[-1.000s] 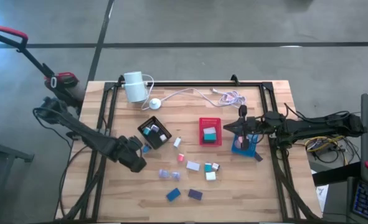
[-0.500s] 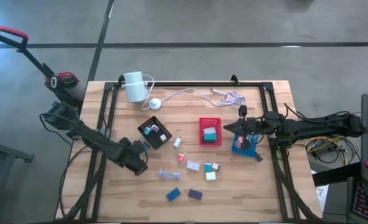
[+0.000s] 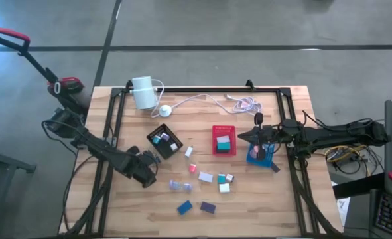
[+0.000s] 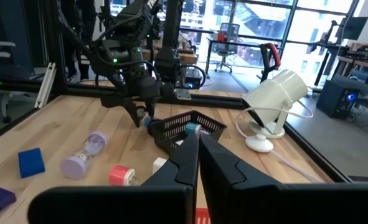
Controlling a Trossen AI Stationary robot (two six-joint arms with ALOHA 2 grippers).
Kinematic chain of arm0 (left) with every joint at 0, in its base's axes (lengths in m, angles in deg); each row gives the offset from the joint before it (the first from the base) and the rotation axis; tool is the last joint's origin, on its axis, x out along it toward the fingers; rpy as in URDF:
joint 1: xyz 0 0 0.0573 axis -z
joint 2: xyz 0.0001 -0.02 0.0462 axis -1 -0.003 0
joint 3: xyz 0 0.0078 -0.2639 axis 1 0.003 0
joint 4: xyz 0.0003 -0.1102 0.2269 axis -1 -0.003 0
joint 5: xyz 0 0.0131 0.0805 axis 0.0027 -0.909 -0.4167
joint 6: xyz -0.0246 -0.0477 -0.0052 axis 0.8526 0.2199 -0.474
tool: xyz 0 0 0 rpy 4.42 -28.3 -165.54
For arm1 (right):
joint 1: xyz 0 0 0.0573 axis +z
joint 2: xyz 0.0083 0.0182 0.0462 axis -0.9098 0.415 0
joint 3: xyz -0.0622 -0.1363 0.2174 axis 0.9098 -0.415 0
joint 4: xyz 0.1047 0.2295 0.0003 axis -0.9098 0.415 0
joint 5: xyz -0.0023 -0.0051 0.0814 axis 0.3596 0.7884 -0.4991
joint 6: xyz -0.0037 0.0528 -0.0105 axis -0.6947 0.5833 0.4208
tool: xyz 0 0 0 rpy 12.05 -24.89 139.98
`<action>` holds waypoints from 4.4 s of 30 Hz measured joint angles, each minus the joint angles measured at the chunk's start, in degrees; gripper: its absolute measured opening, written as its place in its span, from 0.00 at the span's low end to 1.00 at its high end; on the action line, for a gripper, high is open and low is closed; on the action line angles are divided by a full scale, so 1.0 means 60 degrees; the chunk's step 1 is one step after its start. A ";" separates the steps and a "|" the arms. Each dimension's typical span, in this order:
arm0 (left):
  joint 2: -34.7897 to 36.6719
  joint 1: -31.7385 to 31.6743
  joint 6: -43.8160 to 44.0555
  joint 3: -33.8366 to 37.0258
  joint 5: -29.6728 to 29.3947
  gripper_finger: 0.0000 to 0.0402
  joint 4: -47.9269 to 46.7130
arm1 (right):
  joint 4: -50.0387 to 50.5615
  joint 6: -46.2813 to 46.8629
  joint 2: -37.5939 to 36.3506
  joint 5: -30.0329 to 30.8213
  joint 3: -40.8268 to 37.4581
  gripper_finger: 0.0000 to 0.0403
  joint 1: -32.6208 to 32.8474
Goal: Pick & Place Office items
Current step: Put the black hourglass into the blue bin
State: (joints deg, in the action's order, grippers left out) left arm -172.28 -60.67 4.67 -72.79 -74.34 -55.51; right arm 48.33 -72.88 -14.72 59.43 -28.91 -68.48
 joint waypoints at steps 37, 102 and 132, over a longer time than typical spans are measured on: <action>0.0786 -0.2026 -0.8810 -0.8973 0.0047 0.42 -0.5589 | -0.1175 -0.0631 0.3472 -0.0083 0.1621 0.22 0.0159; -0.0537 -0.3270 -1.0091 -0.9156 0.1975 0.42 -0.4551 | 0.0446 -0.5707 0.9599 0.0295 0.8921 0.50 0.1610; -0.0537 -0.3430 -1.0089 -0.9140 0.2033 0.42 -0.4631 | 0.0231 -0.5832 0.9588 0.0259 0.8918 0.50 0.1626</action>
State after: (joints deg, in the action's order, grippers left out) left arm -175.51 -81.25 -55.86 -127.63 -62.14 -83.30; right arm 49.72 -107.87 42.81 60.98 24.60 -58.73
